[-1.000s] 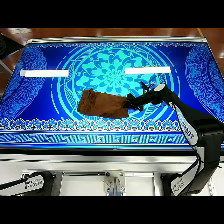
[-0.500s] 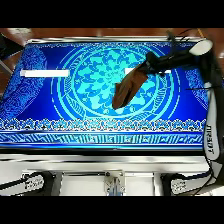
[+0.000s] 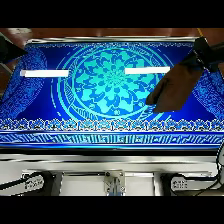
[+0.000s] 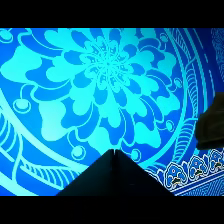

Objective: Fold the shirts.

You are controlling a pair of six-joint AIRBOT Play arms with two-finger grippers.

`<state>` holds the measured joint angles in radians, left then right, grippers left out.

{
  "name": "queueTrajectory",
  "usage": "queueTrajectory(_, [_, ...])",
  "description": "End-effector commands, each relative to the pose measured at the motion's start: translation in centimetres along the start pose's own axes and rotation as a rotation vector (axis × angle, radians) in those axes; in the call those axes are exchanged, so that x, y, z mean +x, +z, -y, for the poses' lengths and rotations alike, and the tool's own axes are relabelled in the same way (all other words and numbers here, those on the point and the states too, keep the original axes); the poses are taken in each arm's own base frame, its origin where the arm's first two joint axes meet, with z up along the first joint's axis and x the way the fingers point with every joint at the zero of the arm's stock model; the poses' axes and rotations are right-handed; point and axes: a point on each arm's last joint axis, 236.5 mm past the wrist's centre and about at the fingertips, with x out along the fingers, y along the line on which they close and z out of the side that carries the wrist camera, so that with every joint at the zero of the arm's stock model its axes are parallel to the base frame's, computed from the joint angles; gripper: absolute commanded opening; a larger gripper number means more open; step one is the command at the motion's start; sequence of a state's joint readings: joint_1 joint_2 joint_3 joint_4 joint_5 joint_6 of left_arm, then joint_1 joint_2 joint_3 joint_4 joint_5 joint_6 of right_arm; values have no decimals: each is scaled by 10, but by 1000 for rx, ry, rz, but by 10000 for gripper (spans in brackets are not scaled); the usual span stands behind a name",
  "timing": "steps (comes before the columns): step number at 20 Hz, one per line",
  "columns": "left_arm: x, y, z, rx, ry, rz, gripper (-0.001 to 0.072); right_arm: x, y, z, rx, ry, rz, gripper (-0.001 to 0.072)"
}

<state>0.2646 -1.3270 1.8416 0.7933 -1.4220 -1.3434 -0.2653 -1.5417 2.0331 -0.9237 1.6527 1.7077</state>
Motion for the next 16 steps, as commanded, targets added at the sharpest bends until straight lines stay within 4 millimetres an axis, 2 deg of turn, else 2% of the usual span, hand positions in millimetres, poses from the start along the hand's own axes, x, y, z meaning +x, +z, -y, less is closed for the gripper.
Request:
queueTrajectory(1, [0,-1,0,1,-1,-5,40,-4,17,20,-10,-46,60,57])
queueTrajectory(6, [0,-1,0,0,-1,-5,40,10,68,-3,-125,100,230,57])
queueTrajectory(7, [0,-1,0,0,-1,-5,40,13,71,-3,-175,110,237,57])
queueTrajectory(9, [0,-1,0,0,-1,-5,41,20,70,10,-294,59,223,57])
queueTrajectory(11, [0,-1,1,-2,-2,-5,40,21,72,41,-369,-82,209,57])
queueTrajectory(13, [1,-2,2,-13,-4,-7,40,14,71,98,-361,-286,156,57])
queueTrajectory(14, [2,-2,4,-25,-7,-10,41,12,62,131,-326,-361,103,58])
queueTrajectory(16, [3,-6,7,-27,-15,-26,40,7,30,198,-190,-446,-36,58])
